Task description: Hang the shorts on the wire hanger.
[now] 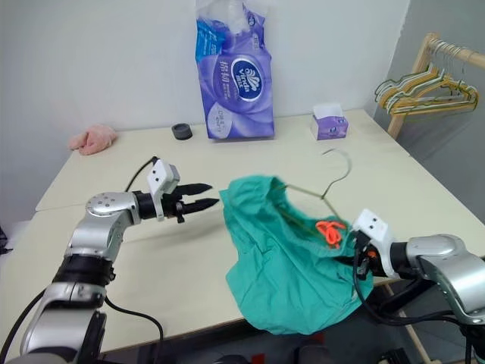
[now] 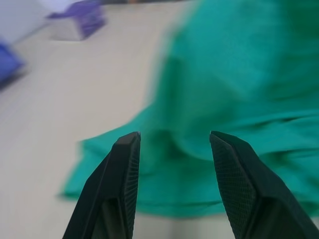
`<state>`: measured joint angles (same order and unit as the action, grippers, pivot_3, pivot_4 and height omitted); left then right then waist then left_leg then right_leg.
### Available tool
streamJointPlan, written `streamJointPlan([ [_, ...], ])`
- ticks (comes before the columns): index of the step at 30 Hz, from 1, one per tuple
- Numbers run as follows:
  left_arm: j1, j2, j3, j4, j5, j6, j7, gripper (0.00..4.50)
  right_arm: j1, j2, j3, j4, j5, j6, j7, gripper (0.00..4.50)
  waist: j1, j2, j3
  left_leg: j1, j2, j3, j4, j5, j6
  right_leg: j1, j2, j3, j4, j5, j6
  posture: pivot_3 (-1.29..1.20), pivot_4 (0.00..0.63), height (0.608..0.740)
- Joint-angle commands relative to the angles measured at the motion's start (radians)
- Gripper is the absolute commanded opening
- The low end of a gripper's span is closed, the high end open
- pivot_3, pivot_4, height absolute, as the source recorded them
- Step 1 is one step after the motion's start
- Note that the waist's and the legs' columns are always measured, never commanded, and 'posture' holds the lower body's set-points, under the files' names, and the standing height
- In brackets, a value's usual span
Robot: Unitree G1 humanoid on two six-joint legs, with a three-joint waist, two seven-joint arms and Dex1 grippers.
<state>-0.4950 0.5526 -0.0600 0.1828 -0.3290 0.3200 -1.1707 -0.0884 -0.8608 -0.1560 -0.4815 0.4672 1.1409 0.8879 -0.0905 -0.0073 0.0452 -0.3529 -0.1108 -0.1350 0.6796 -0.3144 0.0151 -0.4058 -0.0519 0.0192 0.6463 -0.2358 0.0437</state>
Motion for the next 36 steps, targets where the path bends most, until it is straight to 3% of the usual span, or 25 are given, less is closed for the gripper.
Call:
streamJointPlan([
  [1,-0.003,-0.012,-0.049,-0.193,-0.063,0.097,-0.015,2.32,0.021,0.023,-0.153,-0.066,0.068,0.169,-0.072,0.00,-0.002,0.000,0.000,0.000,0.000,0.000,0.000,0.000,0.001,0.000,0.000,0.000,0.000,0.000,0.000,-0.32,0.048,0.740],
  [7,-0.090,-0.134,-0.216,-0.276,-0.018,0.109,0.001,2.32,0.037,0.090,-0.435,-0.083,0.057,0.457,-0.193,0.00,-0.014,0.005,0.002,0.001,0.000,0.002,0.000,-0.002,0.003,0.001,0.000,0.001,-0.001,0.000,0.001,-0.38,0.067,0.740],
  [12,-0.198,-0.292,-0.268,-0.205,0.017,0.059,0.077,2.32,-0.009,0.019,-0.588,0.014,0.042,0.474,-0.277,0.00,-0.043,0.014,0.009,0.001,0.000,0.003,-0.001,-0.002,0.004,0.001,0.000,0.001,-0.002,0.000,0.001,-0.41,0.088,0.740],
  [17,-0.271,-0.399,-0.301,-0.174,0.034,0.048,0.105,2.32,-0.079,-0.057,-0.655,0.114,0.045,0.474,-0.357,0.00,-0.078,0.017,0.015,0.000,0.000,0.003,-0.001,-0.003,0.006,0.001,0.000,0.002,-0.002,-0.001,0.004,-0.43,0.099,0.740],
  [25,-0.432,-0.530,-0.345,-0.064,0.075,0.007,0.110,2.32,-0.329,-0.234,-0.614,0.423,-0.049,0.425,-0.467,0.00,-0.128,0.029,0.024,0.001,-0.002,0.014,0.000,-0.007,0.013,0.001,-0.001,0.012,-0.002,-0.005,0.011,-0.41,0.105,0.740],
  [29,-0.486,-0.578,-0.332,-0.007,0.084,-0.020,0.122,2.32,-0.417,-0.291,-0.559,0.599,-0.095,0.330,-0.491,0.00,-0.137,0.027,0.027,0.004,-0.002,0.024,-0.001,-0.010,0.019,0.002,0.000,0.021,-0.002,-0.010,0.019,-0.41,0.108,0.740],
  [36,-0.534,-0.621,-0.326,0.029,0.091,-0.049,0.129,2.32,-0.614,-0.411,-0.384,1.025,-0.176,0.112,-0.484,0.00,-0.165,0.036,0.041,0.006,-0.002,0.036,0.000,-0.013,0.024,0.003,0.000,0.029,-0.002,-0.009,0.025,-0.39,0.117,0.740],
])
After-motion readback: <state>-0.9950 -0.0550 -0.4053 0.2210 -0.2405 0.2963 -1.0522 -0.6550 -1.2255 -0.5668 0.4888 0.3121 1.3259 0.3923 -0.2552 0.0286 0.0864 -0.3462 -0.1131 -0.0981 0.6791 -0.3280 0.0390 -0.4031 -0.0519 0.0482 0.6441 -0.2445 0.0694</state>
